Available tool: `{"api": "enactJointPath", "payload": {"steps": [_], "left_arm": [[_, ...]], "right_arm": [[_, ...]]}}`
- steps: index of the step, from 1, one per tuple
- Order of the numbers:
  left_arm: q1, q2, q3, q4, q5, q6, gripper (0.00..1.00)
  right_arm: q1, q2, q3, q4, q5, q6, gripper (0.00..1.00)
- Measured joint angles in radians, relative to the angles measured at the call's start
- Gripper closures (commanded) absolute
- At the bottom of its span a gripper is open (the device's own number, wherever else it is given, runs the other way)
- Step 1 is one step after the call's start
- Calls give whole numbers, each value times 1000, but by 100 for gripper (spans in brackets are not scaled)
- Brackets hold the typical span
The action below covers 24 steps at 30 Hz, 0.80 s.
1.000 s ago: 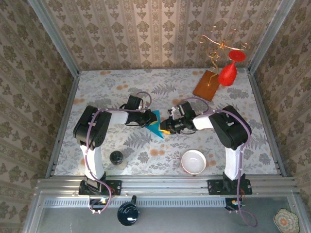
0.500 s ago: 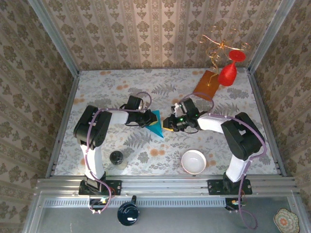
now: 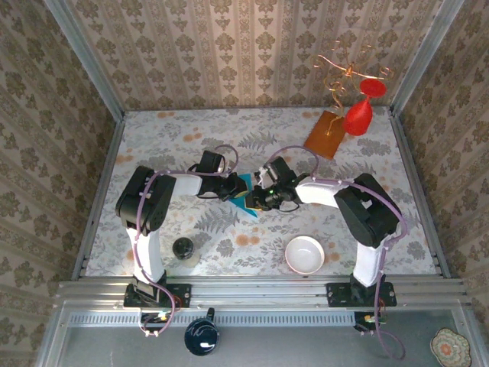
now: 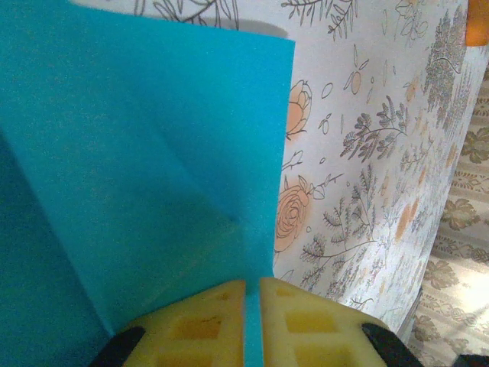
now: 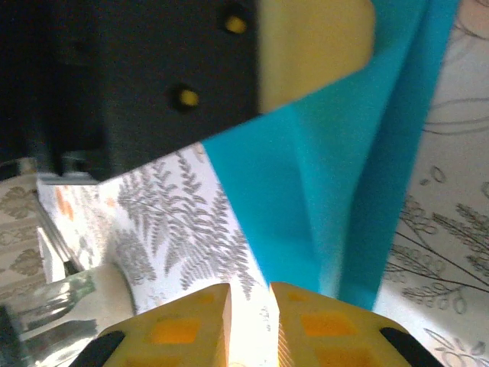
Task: Fold a paper plane with a square sheet of paper (pick it up from the middle)
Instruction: Fourth fold the wing at the center of the table.
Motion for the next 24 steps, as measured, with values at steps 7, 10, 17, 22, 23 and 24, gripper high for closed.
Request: {"api": "enactJointPath", "payload": {"steps": [7,10,17,22,23,24], "left_arm": [[0,0,0,6,6,-1,83],[0,0,0,7,7,0,82],[0,0,0,13,11,-1,81],[0,0,0,14,15,-1,80],[0,0,0,14,15,-1,80],[0,0,0,15,15,-1,80]], "right_arm": [[0,7,0,-23,14,-11,77],[0,10,0,-24,15,-11,78],[0,11,0,-29,15,-11,77],[0,18,0,-28,14,-11,77],[0,23,0,-28,14,-11,77],[0,26,0,-28,14,-11,77]]}}
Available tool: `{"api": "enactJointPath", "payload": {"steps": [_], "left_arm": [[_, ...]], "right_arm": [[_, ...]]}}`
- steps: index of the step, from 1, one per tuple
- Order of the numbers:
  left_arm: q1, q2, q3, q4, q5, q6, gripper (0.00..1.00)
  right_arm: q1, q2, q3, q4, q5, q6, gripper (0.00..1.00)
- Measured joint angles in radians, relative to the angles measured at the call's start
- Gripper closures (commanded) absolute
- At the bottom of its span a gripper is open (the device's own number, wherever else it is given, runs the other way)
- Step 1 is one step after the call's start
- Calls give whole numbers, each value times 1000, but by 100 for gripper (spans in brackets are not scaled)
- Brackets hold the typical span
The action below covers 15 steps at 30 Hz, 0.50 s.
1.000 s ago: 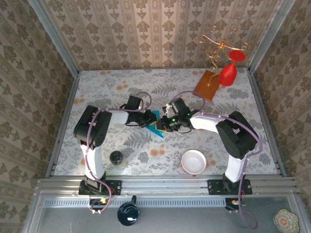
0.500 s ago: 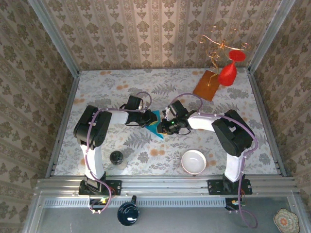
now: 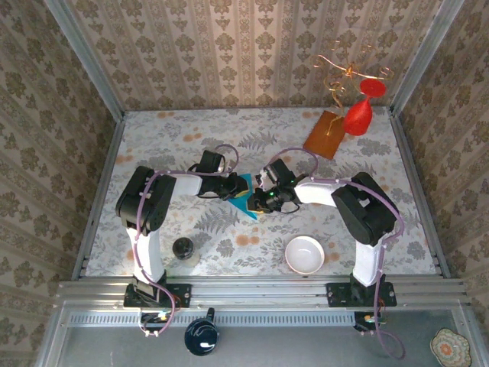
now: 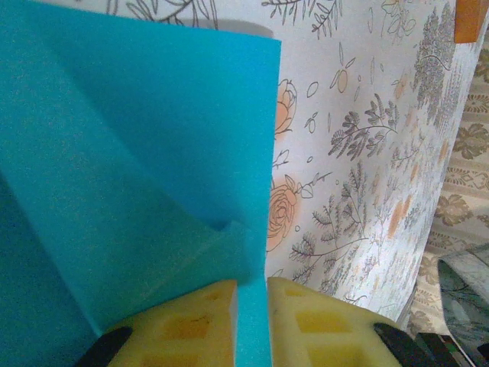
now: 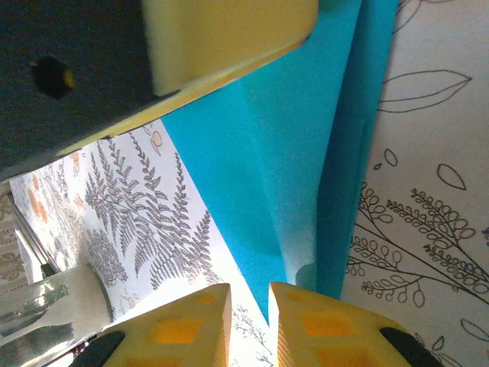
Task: Fold a paper plane with a square sheet of paper (pick it up from the middle)
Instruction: Fourth fold the wing at the center of the table.
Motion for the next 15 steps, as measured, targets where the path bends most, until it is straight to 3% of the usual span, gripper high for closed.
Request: {"api": "enactJointPath", "payload": {"steps": [15], "left_arm": [[0,0,0,0,3,0,80]], "right_arm": [[0,27,0,0,0,0,78]]}}
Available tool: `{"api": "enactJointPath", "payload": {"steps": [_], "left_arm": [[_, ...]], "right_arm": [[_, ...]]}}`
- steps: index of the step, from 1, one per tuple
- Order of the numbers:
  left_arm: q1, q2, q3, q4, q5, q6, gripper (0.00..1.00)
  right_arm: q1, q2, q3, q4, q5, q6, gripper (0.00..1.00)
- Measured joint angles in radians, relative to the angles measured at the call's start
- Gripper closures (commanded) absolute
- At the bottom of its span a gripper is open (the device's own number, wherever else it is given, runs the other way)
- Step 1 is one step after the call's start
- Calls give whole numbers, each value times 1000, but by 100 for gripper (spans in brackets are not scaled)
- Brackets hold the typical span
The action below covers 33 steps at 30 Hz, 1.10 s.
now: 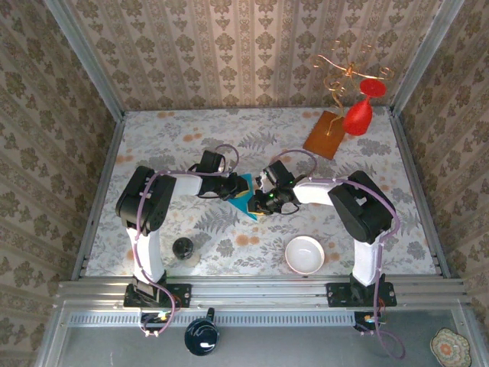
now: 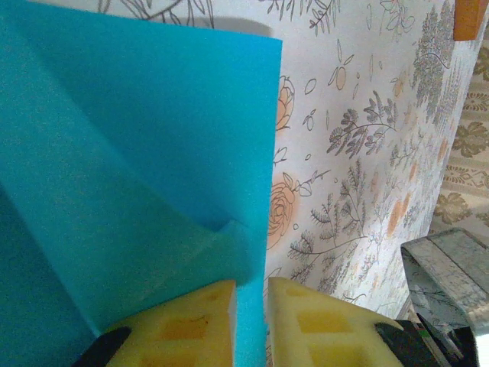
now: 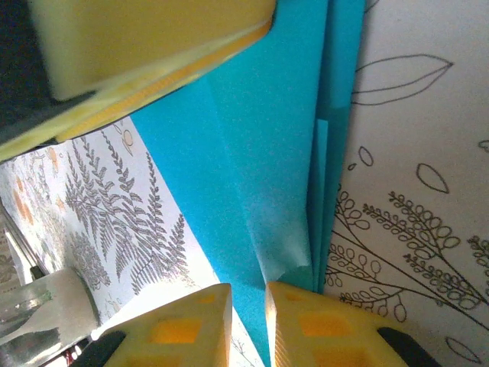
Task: Fold a paper plane with a square sheet of paper (pick it up from the middle)
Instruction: Fourth fold the wing at the center of the table.
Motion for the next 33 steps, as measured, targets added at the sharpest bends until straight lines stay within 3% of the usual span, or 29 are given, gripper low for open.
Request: {"api": "enactJointPath", "payload": {"steps": [9,17,33], "left_arm": [[8,-11,0,-13,4,2,80],[92,-123,-8,-63,-21,47,82],[53,-104,-40,-85,-28,71,83]], "right_arm": [[0,7,0,-8,0,-30,78],[-15,7,27,-105,-13,-164,78],[-41,11,47,-191,-42,-266,79]]}}
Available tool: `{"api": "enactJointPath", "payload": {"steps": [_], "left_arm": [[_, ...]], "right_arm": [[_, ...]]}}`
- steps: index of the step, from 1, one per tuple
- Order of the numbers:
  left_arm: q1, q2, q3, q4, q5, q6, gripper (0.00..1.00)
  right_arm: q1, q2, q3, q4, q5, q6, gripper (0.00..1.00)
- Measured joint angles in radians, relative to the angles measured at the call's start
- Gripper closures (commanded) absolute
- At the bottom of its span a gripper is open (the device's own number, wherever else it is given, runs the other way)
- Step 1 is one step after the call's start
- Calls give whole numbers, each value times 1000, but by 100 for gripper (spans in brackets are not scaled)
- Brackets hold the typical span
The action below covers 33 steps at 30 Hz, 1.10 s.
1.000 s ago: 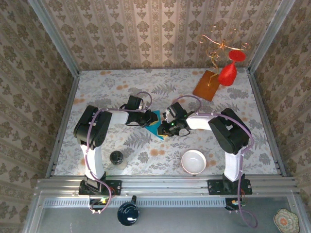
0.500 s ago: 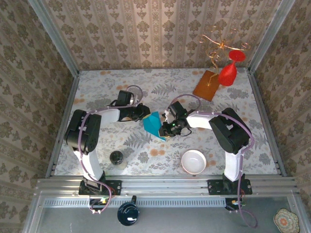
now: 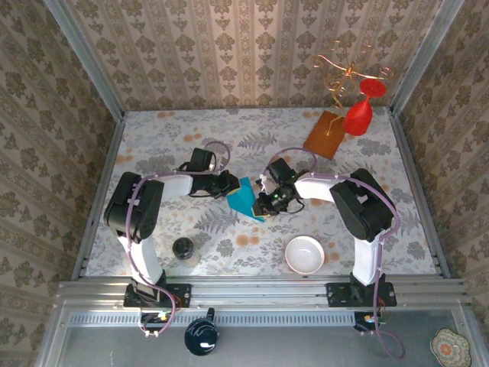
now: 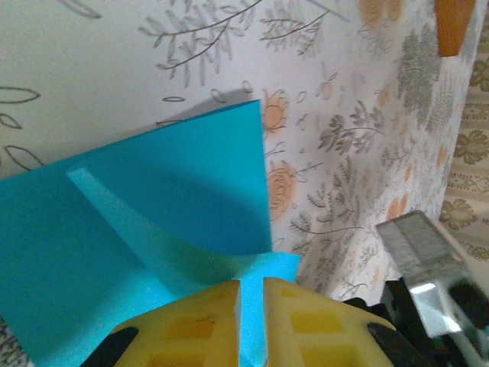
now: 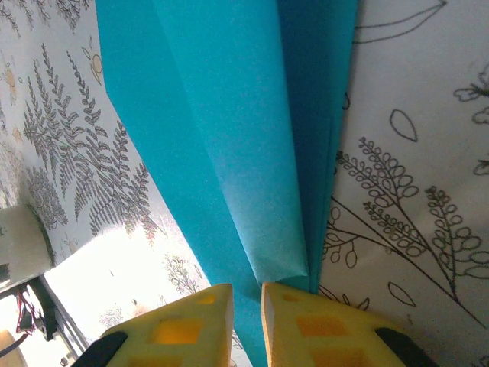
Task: Fold a paper plane with a square sheet of paper (pick it up from the middle)
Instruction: Fourth fold the wing at the center of the table.
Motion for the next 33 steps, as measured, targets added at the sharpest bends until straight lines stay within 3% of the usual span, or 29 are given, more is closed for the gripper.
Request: {"api": "enactJointPath", "payload": {"steps": [23,33], "left_arm": [[-1,73,30,-14,-19,0,83],[-2,73,38,-30,-34,0,83]], "right_arm": [[-8,3,5,-8,-23,6,76],[2,-97,-28,49,34,131,78]]}}
